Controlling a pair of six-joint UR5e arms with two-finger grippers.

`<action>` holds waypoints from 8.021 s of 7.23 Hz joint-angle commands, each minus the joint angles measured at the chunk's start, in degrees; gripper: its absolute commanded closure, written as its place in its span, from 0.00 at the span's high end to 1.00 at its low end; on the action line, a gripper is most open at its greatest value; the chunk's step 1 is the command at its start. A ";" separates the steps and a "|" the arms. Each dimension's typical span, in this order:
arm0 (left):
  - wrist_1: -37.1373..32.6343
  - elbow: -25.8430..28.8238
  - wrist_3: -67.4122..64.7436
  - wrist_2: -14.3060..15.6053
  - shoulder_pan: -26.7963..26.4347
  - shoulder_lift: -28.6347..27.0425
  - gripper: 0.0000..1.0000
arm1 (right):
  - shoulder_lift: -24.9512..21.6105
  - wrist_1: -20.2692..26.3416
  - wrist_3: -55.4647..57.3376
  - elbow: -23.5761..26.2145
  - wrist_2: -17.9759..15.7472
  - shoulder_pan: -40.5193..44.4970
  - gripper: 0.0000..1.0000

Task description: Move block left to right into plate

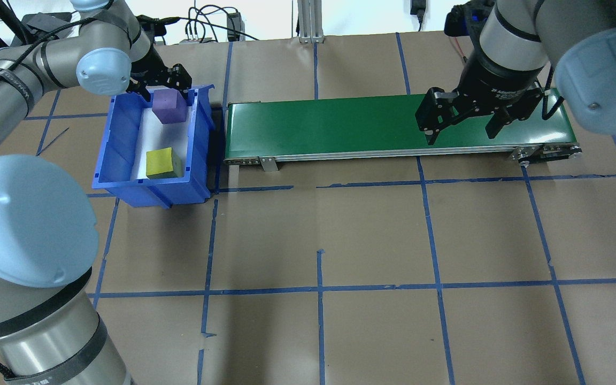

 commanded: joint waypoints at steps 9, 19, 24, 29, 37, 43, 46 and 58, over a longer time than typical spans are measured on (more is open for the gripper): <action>-4.59 0.28 -0.08 0.18 -0.15 6.04 0.33 | 0.00 -0.18 0.09 0.00 0.09 0.00 1.00; -3.78 -3.30 -9.93 -0.44 -16.14 3.53 0.38 | 0.00 -0.26 0.09 0.00 0.00 0.00 1.00; -3.95 -4.04 -11.77 -0.61 -17.11 6.34 1.00 | 0.00 -0.18 0.09 0.00 0.09 0.00 1.00; -5.53 -5.69 -11.60 -2.81 -11.09 17.84 1.00 | 0.09 -0.18 0.09 0.00 0.00 0.00 1.00; -10.73 -16.51 -6.41 1.49 1.78 14.17 0.99 | 0.09 -0.18 0.09 0.00 0.00 0.00 1.00; -5.62 -16.43 -5.98 0.88 1.79 7.57 0.91 | 0.00 -0.18 0.09 0.00 0.00 0.00 1.00; -12.63 -16.16 -5.62 0.88 1.79 9.23 0.59 | 0.00 -0.26 0.09 0.00 0.00 0.00 1.00; -8.27 -2.13 -7.11 1.68 -14.37 12.27 0.51 | 20.64 -8.25 -22.06 -6.59 8.97 -21.09 1.00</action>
